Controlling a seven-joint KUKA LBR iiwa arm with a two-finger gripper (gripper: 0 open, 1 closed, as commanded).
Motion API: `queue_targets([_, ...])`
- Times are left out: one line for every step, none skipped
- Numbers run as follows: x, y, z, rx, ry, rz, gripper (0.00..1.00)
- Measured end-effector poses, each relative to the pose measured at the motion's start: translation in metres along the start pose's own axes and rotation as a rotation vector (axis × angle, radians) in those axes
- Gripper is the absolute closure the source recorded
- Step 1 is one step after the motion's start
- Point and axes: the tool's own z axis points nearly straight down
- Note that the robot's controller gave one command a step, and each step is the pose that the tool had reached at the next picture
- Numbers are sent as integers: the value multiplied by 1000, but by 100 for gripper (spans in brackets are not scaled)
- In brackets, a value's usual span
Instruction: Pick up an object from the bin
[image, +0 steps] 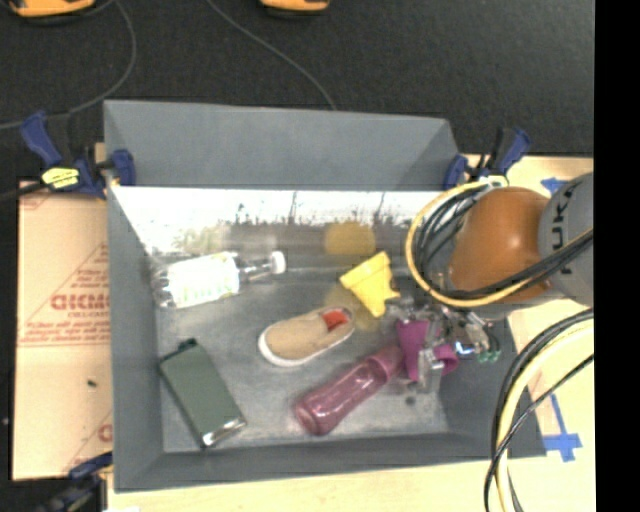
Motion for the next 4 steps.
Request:
queue_targets([13, 20, -57, -2, 4, -56, 0])
queue_targets([13, 23, -63, 2, -3, -57, 0])
queue_targets([5, 46, -12, -1, 2, -204, 0])
queue_targets([-12, 42, 7, 1, -5, -296, 0])
